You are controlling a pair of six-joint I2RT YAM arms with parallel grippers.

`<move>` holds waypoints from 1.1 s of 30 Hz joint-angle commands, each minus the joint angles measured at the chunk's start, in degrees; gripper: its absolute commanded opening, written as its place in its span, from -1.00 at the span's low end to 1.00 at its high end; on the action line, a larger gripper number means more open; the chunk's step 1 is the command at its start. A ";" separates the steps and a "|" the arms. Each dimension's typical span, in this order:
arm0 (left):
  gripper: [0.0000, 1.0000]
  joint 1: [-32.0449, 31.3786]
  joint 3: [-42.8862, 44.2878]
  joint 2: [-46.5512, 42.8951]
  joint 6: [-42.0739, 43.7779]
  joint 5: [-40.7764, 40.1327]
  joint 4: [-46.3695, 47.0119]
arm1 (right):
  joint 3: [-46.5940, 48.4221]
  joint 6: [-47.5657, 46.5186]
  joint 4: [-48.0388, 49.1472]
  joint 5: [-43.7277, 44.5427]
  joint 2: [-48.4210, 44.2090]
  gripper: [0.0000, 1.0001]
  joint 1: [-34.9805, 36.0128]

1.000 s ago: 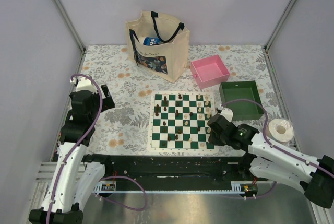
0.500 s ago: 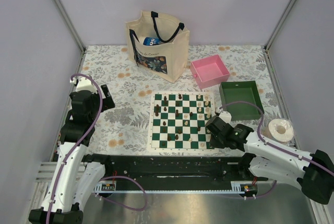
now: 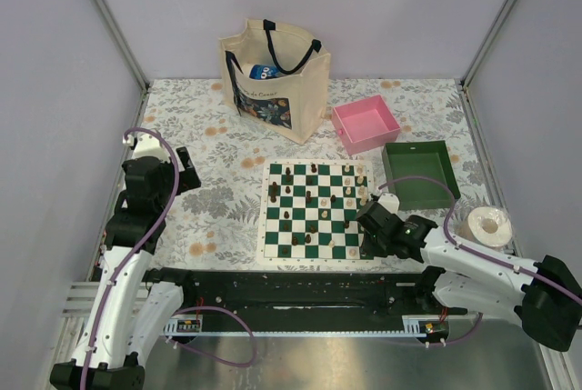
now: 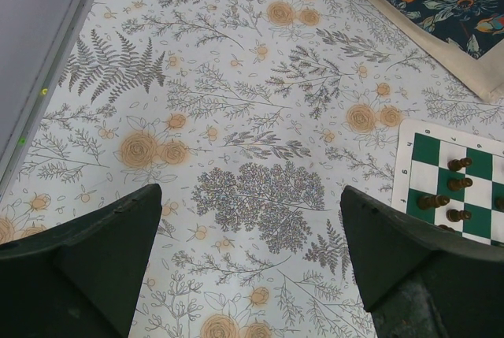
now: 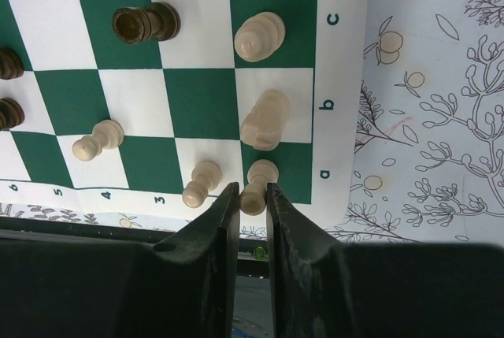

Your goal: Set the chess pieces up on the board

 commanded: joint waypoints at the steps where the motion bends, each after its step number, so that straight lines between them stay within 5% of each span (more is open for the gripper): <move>1: 0.98 0.27 0.65 -0.07 -0.33 1.10 1.90 | -0.08 -0.25 0.12 0.91 0.03 -0.54 0.28; 23: 0.98 0.27 0.56 -0.33 -0.33 1.28 1.99 | -0.78 0.54 -1.55 2.50 -1.65 -0.49 0.28; 33: 0.98 0.27 0.56 -0.42 -0.41 1.28 1.90 | 2.73 -1.83 -4.27 4.43 -4.02 -0.15 0.28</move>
